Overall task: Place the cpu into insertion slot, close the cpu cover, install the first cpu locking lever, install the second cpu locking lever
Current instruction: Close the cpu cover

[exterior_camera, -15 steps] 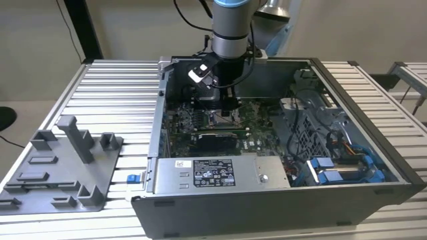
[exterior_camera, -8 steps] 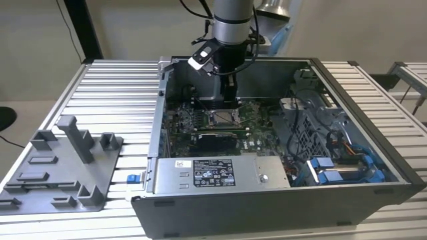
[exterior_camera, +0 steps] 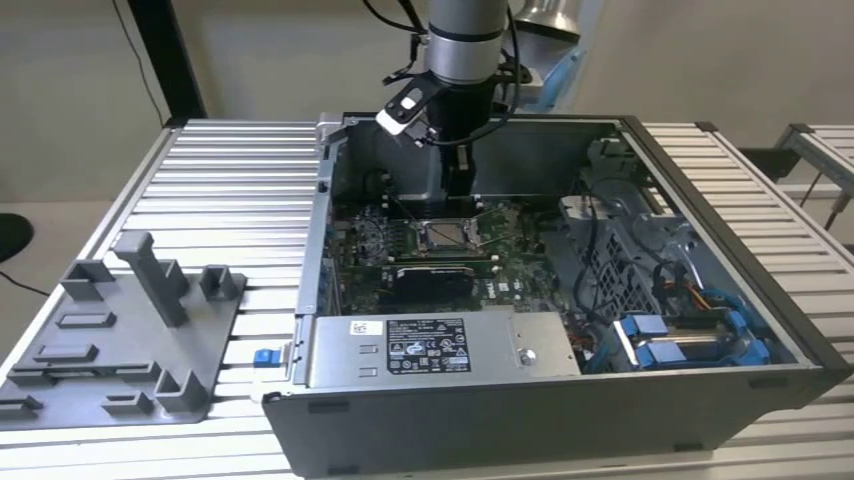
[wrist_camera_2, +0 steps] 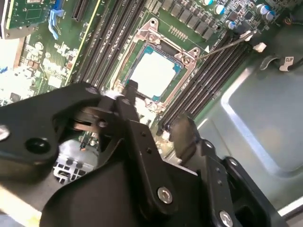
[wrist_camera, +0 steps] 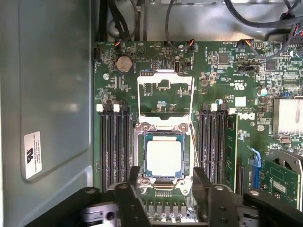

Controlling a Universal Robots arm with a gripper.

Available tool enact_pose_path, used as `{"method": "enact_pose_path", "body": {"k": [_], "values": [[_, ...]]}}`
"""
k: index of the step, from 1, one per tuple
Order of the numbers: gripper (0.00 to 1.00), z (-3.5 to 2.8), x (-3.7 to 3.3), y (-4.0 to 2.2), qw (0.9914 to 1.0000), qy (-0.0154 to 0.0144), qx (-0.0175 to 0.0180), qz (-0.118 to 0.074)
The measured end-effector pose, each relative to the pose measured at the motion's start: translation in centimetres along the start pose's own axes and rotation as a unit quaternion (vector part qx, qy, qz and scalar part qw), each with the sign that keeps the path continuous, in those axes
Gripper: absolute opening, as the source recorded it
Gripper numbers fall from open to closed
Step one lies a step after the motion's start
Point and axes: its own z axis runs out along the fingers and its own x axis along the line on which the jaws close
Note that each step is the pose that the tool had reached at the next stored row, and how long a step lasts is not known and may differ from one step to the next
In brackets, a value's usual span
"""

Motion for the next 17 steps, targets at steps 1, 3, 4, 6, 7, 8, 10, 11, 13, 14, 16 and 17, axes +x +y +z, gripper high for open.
{"method": "enact_pose_path", "body": {"k": [1, 3, 4, 6, 7, 8, 10, 11, 13, 14, 16, 17], "values": [[0.00, 0.00, 0.00, 0.00, 1.00000, 0.0000, 0.0000, 0.000], [0.00, -0.01, 0.00, 0.00, 1.00000, 0.0000, 0.0000, 0.000], [0.00, -0.01, 0.00, 0.00, 1.00000, 0.0000, 0.0000, 0.000], [0.00, -0.01, 0.00, 0.00, 1.00000, 0.0000, 0.0000, 0.000], [0.00, -0.01, 0.00, 0.00, 1.00000, 0.0000, 0.0000, 0.000], [0.00, -0.02, 0.00, 0.00, 1.00000, 0.0000, 0.0000, 0.000], [0.00, -0.02, 0.00, 0.00, 1.00000, 0.0000, 0.0000, 0.000], [0.00, -0.02, 0.00, 0.00, 1.00000, 0.0000, 0.0000, 0.000], [0.00, -0.03, 0.00, 0.06, 1.00000, -0.0001, 0.0004, 0.000], [0.00, -0.03, 0.00, 0.21, 1.00000, -0.0002, 0.0007, 0.000], [0.00, 0.00, 0.01, 0.86, 1.00000, 0.0000, 0.0023, 0.000], [0.00, 0.01, 0.01, 1.26, 0.99998, -0.0006, 0.0058, 0.000]]}}
